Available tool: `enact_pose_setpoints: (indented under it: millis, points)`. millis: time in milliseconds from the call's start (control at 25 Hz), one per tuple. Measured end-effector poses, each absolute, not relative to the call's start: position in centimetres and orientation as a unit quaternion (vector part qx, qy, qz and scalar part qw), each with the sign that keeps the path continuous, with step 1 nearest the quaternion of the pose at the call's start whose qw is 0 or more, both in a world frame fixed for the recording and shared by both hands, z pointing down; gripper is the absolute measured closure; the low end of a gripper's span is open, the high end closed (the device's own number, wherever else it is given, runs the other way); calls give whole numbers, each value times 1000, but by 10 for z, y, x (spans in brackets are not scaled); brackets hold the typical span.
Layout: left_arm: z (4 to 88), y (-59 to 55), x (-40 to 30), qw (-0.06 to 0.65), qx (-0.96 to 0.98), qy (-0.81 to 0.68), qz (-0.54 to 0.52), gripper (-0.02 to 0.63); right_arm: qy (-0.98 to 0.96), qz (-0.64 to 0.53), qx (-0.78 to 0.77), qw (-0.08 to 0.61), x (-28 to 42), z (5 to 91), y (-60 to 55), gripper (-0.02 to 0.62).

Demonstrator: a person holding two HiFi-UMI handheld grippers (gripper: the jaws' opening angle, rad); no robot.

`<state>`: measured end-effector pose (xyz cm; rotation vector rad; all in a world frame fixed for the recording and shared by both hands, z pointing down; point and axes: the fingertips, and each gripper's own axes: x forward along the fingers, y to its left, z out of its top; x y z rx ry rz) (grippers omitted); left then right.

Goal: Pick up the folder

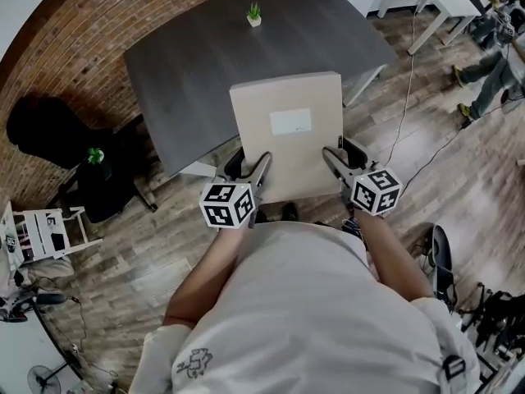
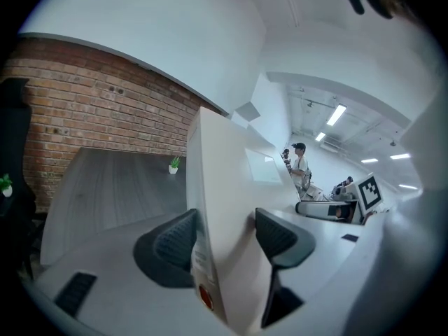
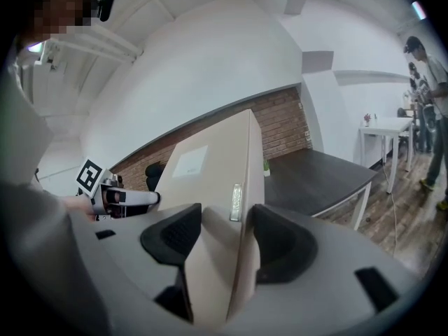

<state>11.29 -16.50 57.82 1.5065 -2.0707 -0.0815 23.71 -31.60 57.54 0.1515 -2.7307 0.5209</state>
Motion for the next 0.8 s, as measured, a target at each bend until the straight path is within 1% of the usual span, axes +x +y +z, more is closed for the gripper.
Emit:
enact_pose_setpoints:
  millis: [400,800]
  points:
    - [559,-145,113,272,566,-777,-31,330,-972,170,41,158,238,554,-297,360]
    - [562,-120,104,277,548,-788,-39,331,-972,169,23,159,222,557,-278,367]
